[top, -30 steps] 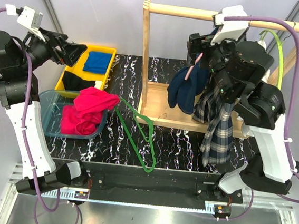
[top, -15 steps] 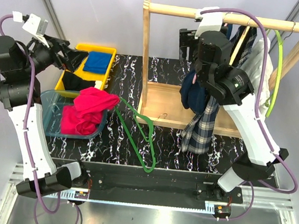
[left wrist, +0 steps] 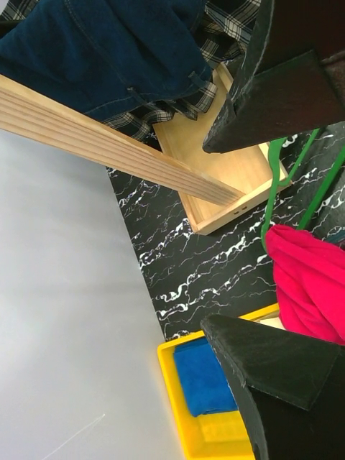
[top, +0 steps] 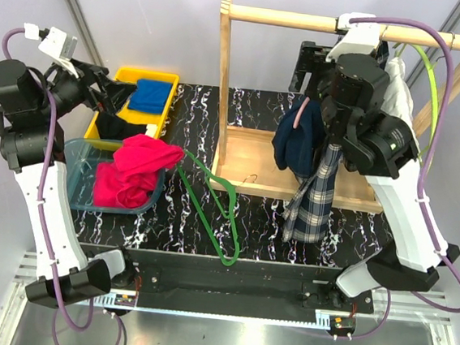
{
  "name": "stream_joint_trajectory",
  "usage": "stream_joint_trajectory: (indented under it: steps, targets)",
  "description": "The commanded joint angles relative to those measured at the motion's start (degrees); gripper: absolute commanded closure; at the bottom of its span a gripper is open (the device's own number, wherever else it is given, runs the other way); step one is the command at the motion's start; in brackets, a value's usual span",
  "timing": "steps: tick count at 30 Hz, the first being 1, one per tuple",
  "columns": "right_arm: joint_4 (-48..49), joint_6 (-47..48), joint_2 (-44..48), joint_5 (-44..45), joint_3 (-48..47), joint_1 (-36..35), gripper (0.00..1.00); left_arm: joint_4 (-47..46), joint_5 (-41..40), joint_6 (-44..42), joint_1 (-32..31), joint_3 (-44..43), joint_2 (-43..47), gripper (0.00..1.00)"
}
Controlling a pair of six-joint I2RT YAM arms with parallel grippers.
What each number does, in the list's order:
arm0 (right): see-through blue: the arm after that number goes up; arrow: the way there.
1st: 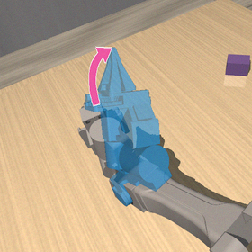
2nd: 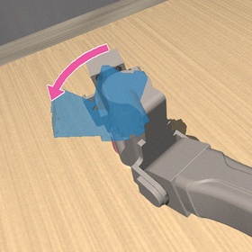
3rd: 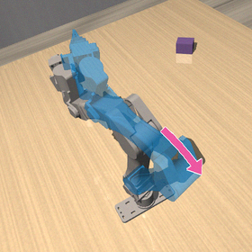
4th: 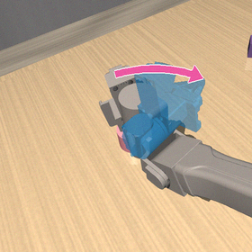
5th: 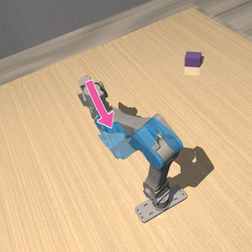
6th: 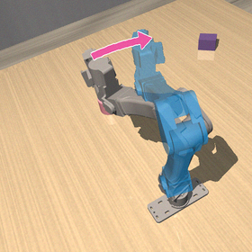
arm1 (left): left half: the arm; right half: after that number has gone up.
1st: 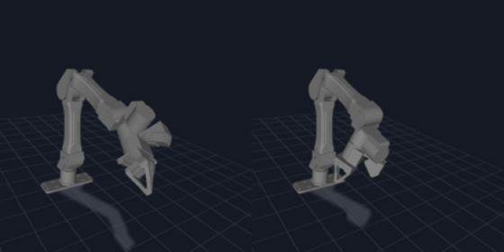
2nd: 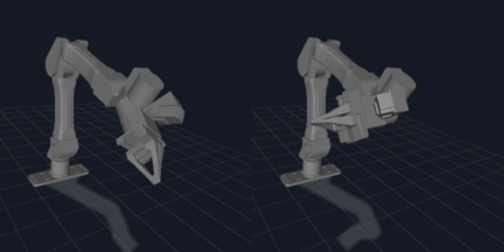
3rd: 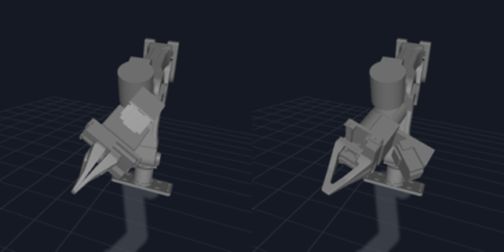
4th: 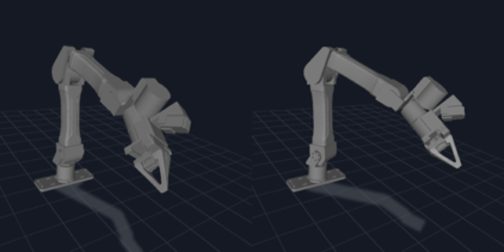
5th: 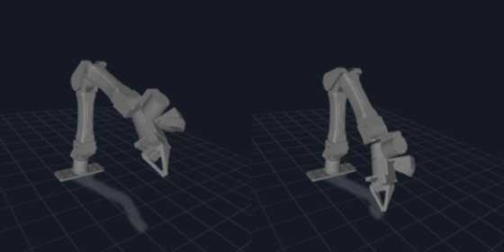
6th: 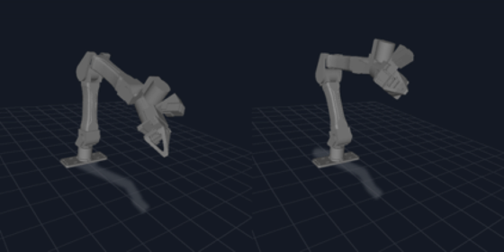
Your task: Remove the skirt from the hanger
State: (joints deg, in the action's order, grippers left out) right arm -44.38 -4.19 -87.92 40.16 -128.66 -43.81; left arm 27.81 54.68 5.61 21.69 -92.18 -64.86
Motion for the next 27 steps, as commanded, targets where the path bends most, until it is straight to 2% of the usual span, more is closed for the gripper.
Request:
stream_joint_trajectory:
  steps: [1, 5, 8, 9, 12, 13, 15, 16, 18, 19, 22, 23, 24, 26, 27]
  targets:
    - [-0.62, -3.54, 1.44, 1.59, 3.05, 0.83, 0.16, -1.62, 0.78, -1.65, 0.02, 0.07, 1.05, 0.01]
    - [-0.80, -7.05, 1.87, -1.74, 7.19, 3.55, 0.17, -1.62, 1.05, -1.48, -0.07, -0.45, 0.96, 0.01]
    - [-0.53, -9.08, 2.49, -3.94, 10.44, 6.45, 0.21, -1.53, 1.22, -1.47, -0.07, -0.81, 1.14, 0.01]
    - [-0.36, -9.35, 2.58, -4.21, 11.67, 7.42, 0.26, -1.62, 1.22, -1.74, -0.07, -0.89, 1.23, 0.01]
    - [1.05, -9.44, 3.45, -4.65, 12.90, 7.60, 0.41, -1.53, 1.05, -2.09, -0.07, -0.81, 1.40, 0.01]
    - [1.49, -9.26, 3.80, -4.74, 13.00, 7.60, 0.53, -1.53, 1.05, -2.26, -0.07, -0.89, 1.40, 0.01]
    - [1.84, -8.91, 4.33, -4.66, 13.17, 7.60, 0.65, -1.62, 1.05, -2.27, -0.07, -0.81, 1.14, 0.01]
    - [1.84, -8.39, 4.86, -4.83, 13.26, 7.60, 0.79, -1.53, 1.05, -2.18, -0.07, -0.89, 1.05, 0.01]
    - [2.28, -7.25, 5.65, -5.70, 13.78, 7.60, 0.97, -1.53, 1.31, -2.00, 0.02, -0.81, 0.79, 0.03]
    - [3.06, -5.59, 6.87, -7.28, 14.22, 7.60, 1.00, -1.62, 1.40, -1.83, 0.02, -0.81, 0.70, 0.06]
    - [5.26, -2.51, 10.73, -10.09, 16.59, 7.51, 1.00, -1.62, 1.75, -0.86, -0.07, -0.98, 0.09, 0.19]
    - [5.88, -1.62, 11.80, -10.63, 17.12, 7.60, 1.00, -1.62, 1.58, -0.34, -0.07, -1.16, -0.18, 0.20]
    - [6.41, -0.66, 13.98, -10.98, 18.08, 7.51, 1.00, -1.62, 1.31, -0.16, -0.07, -1.16, -0.18, 0.19]
    - [8.08, 3.29, 16.01, -15.88, 19.58, 7.51, 1.00, -1.71, 1.14, 0.28, -0.07, -0.90, -0.35, 0.01]
    - [8.17, 4.18, 17.33, -18.78, 19.76, 7.60, 1.00, -1.71, 1.22, 0.37, 0.02, -0.81, -0.35, 0.01]
